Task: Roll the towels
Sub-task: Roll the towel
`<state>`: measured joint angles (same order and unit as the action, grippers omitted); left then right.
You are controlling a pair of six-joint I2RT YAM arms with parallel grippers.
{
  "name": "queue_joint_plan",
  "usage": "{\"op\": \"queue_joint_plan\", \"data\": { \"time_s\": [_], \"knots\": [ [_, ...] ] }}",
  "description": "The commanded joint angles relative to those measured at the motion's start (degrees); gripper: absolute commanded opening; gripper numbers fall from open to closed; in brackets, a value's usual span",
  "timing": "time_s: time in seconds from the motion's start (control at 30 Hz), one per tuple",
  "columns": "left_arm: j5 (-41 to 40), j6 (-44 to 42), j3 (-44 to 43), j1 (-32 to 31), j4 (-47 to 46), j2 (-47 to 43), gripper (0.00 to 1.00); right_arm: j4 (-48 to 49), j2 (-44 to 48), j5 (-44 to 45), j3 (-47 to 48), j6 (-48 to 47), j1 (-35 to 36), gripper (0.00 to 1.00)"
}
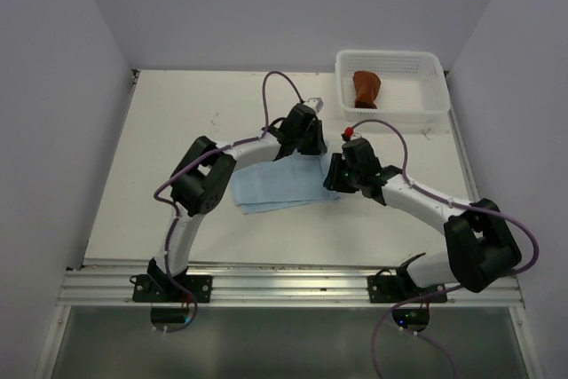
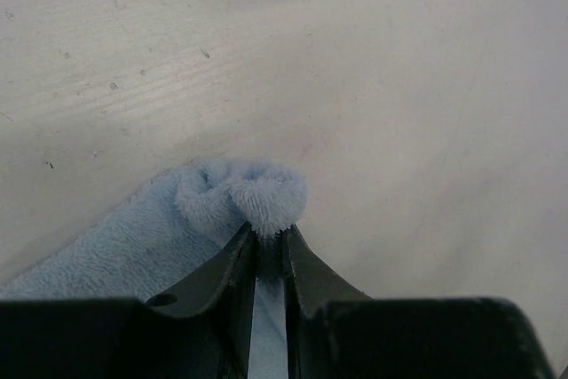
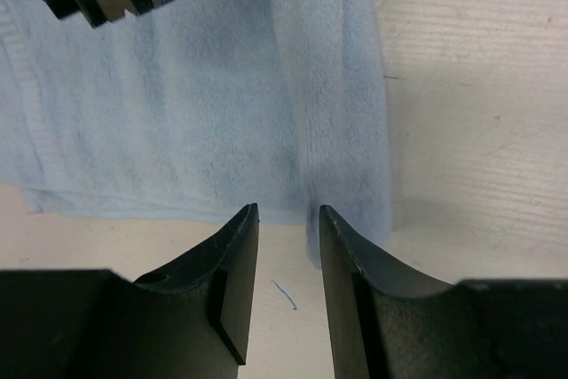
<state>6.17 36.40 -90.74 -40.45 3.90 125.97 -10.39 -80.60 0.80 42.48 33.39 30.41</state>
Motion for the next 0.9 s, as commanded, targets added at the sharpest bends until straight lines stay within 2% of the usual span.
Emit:
{"op": "queue_joint_plan", "data": {
  "time_s": [0.0, 0.33, 0.47, 0.87],
  "knots": [
    [-0.99, -1.51, 0.30, 0.90, -2.32, -1.70, 0.20, -0.33, 3.43, -2.01, 0.24, 1.33, -2.37, 0.38],
    [-0.73, -1.95, 0.39, 1.51, -2.23, -1.96, 0.20, 3.36, 2.73, -8.00, -1.26, 4.23, -9.31, 0.40],
    [-0.64, -2.21, 0.65, 2.04, -2.06, -2.22, 0.20, 5.81, 0.09, -10.20, -1.78, 5.19, -10.11, 0.40],
    [0.15, -2.83, 1.44, 2.92, -2.67, -2.31, 0.20, 8.81, -5.01, -10.03, -3.37, 3.79, -10.20, 0.51]
  ]
}}
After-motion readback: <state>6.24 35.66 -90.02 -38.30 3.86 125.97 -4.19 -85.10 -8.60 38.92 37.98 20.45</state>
